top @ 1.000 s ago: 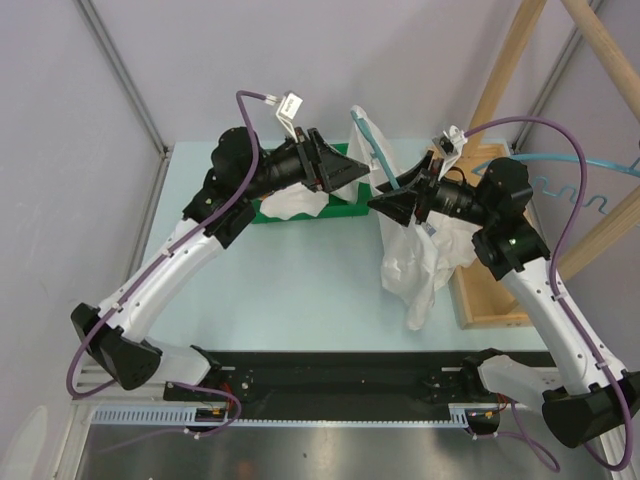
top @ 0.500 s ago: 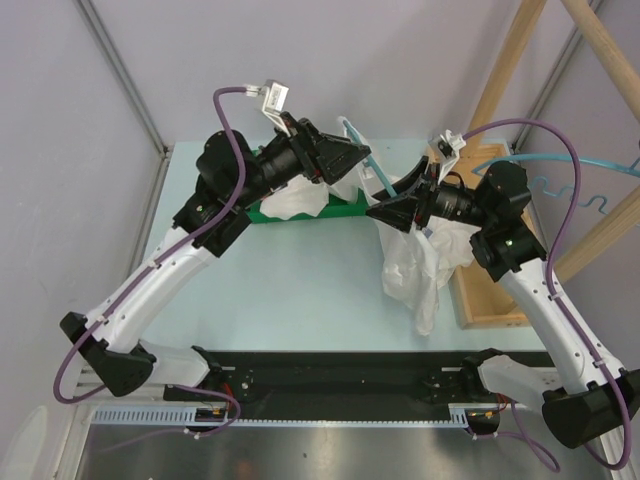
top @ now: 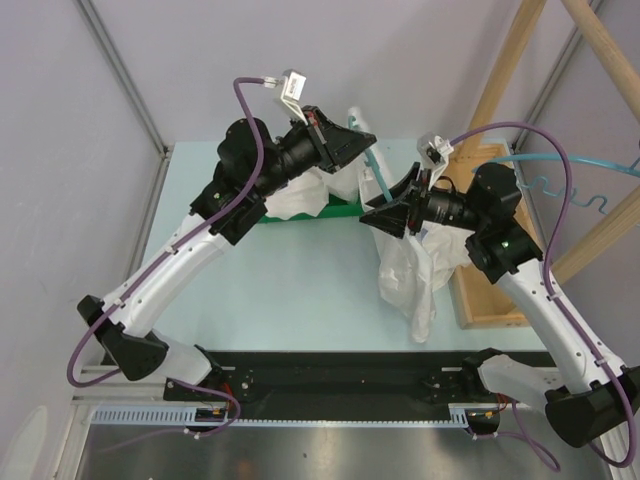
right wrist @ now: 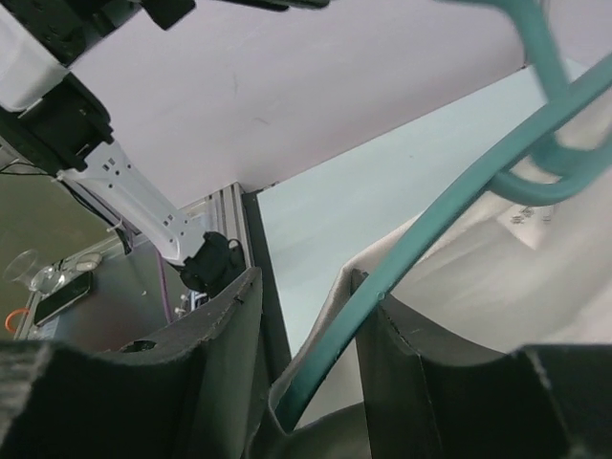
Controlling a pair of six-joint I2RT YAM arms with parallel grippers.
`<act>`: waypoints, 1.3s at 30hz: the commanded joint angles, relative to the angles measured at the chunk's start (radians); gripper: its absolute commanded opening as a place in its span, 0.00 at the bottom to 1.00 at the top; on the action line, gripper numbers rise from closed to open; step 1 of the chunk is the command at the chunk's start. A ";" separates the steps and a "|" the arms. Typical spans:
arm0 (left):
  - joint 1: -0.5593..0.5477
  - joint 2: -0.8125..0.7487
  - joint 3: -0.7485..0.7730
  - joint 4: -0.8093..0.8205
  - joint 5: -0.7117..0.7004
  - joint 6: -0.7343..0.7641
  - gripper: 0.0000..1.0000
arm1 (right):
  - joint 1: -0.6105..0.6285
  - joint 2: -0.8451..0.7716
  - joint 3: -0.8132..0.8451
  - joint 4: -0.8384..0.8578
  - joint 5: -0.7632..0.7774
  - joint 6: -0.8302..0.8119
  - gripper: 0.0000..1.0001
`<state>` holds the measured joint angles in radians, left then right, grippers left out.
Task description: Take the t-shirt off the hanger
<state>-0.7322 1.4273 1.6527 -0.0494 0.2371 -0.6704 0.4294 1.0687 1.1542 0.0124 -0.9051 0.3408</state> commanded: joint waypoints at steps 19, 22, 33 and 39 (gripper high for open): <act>-0.041 -0.070 0.044 -0.035 -0.444 0.106 0.00 | 0.397 -0.225 -0.115 -0.465 0.725 -0.060 0.99; -0.041 -0.077 0.048 -0.029 -0.449 0.101 0.00 | 0.469 -0.234 -0.183 -0.410 0.851 -0.059 1.00; -0.041 -0.091 0.048 -0.021 -0.452 0.095 0.00 | 0.677 -0.228 -0.244 -0.351 1.236 -0.094 0.83; -0.041 -0.097 0.010 0.016 -0.423 0.081 0.01 | 0.680 -0.280 -0.281 -0.275 1.180 -0.129 0.03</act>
<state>-0.7769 1.3823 1.6669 -0.1844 -0.1795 -0.5686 1.0988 0.8188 0.8711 -0.3130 0.2737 0.2321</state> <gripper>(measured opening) 0.080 0.163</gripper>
